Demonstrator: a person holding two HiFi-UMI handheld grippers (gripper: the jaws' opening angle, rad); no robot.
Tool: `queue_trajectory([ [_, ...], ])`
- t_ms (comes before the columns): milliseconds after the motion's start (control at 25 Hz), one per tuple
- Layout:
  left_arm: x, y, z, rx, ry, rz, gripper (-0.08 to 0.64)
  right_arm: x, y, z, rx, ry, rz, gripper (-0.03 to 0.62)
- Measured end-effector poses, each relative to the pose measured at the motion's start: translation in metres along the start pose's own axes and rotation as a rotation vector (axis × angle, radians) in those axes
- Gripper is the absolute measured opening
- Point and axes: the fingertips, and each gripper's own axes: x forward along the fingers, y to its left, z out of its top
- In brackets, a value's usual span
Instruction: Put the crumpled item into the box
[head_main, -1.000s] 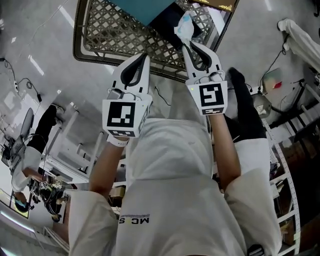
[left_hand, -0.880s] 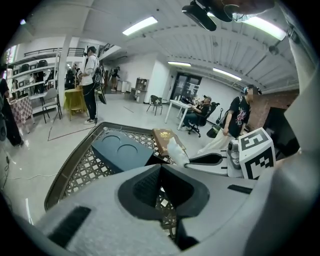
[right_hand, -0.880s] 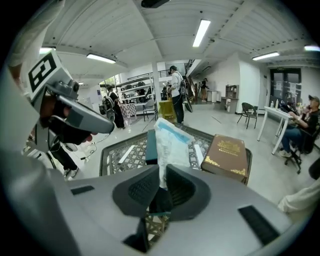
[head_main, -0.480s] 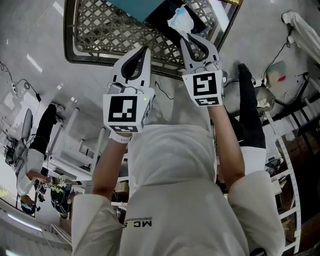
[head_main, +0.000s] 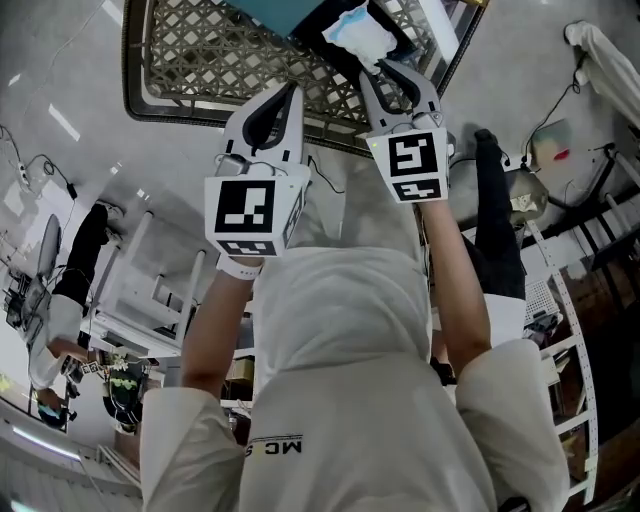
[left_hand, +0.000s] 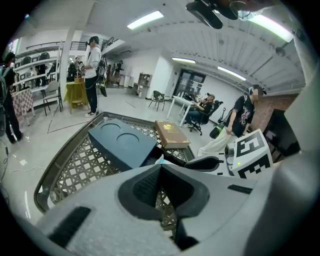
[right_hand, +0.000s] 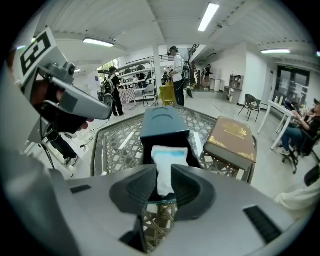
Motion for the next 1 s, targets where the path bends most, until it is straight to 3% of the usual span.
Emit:
queue_trajectory([
  [320,-0.014,-0.002,-0.002,-0.002,-0.009,0.009,0.023,-0.026,0.006,0.019,0.084,-0.083,0.016,0.101],
  [560,-0.029,-0.008,0.008,0.014,-0.039,0.029,0.023,-0.06,0.004,0.037,0.055,-0.124,-0.015,0.016],
  [800,-0.061,-0.011,0.024,0.026,-0.076,0.054,0.023,-0.098,0.011,0.057,0.053,-0.157,-0.028,0.015],
  [1000,-0.089,-0.023,0.038,0.026,-0.12,0.081,0.023,-0.143,0.012,0.083,-0.015,-0.202,-0.05,0.015],
])
